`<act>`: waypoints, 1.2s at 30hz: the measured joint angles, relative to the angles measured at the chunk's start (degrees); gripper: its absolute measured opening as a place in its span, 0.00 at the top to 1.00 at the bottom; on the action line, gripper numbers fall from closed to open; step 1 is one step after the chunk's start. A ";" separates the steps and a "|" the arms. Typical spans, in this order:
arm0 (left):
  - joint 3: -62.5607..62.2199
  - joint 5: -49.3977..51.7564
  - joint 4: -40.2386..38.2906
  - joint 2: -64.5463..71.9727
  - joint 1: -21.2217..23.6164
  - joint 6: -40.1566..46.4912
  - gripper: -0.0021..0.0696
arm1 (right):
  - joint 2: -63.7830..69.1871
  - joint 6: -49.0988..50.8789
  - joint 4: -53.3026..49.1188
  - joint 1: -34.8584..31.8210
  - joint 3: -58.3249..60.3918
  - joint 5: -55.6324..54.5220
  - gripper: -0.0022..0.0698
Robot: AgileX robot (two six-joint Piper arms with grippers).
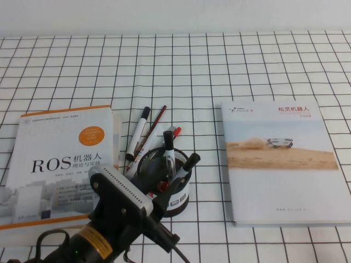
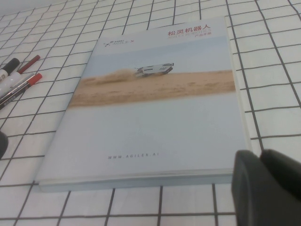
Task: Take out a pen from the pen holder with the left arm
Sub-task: 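Take a marker out of the pen holder and lay it on the table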
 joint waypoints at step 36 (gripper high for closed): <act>-0.35 14.84 -3.31 -19.65 0.00 -0.56 0.88 | 0.00 0.00 0.00 0.00 0.00 0.00 0.99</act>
